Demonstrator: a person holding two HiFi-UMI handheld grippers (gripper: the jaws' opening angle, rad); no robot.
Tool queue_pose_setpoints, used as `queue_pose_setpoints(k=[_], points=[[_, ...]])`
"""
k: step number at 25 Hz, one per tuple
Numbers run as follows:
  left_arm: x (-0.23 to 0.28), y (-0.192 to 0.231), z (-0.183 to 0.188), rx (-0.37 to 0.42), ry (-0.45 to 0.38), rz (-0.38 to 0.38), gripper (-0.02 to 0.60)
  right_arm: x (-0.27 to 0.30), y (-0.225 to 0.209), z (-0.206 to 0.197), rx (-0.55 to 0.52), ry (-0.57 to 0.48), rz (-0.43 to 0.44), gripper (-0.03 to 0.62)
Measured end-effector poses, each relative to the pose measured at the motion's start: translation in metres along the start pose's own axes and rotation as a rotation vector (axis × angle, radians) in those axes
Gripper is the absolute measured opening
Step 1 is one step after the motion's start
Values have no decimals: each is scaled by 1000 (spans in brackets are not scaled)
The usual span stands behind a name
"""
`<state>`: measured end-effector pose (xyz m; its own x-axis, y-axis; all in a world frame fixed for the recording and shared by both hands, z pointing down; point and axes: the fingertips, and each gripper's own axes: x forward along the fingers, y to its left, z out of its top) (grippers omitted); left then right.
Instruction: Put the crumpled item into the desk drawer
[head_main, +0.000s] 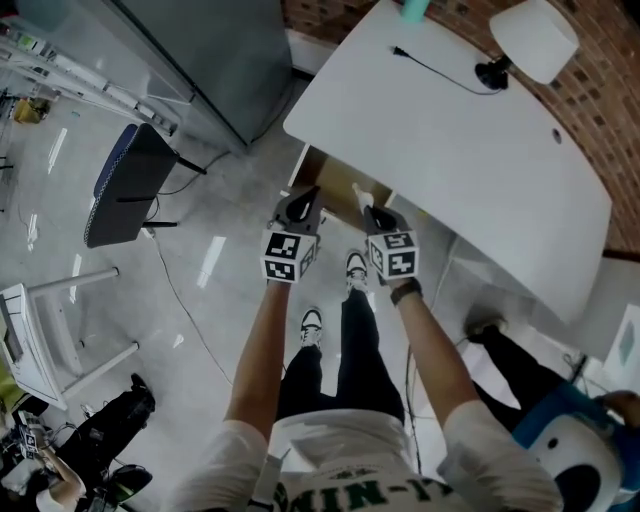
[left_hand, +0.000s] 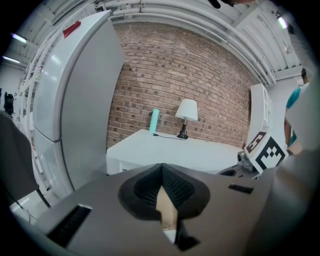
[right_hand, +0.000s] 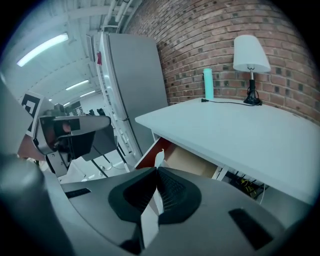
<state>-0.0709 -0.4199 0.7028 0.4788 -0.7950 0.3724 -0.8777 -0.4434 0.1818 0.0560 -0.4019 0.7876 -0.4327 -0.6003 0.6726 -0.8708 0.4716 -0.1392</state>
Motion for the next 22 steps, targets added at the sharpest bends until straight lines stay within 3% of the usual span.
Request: queue_pose_setpoints(k=[14,22], points=[[30,19,-22,25,-41,-17,-2,68,-20,-45,-61,128,-9,5],[31,19,-25,6,-54,-21,-2,75,-12,-41,-63,137,3,5]])
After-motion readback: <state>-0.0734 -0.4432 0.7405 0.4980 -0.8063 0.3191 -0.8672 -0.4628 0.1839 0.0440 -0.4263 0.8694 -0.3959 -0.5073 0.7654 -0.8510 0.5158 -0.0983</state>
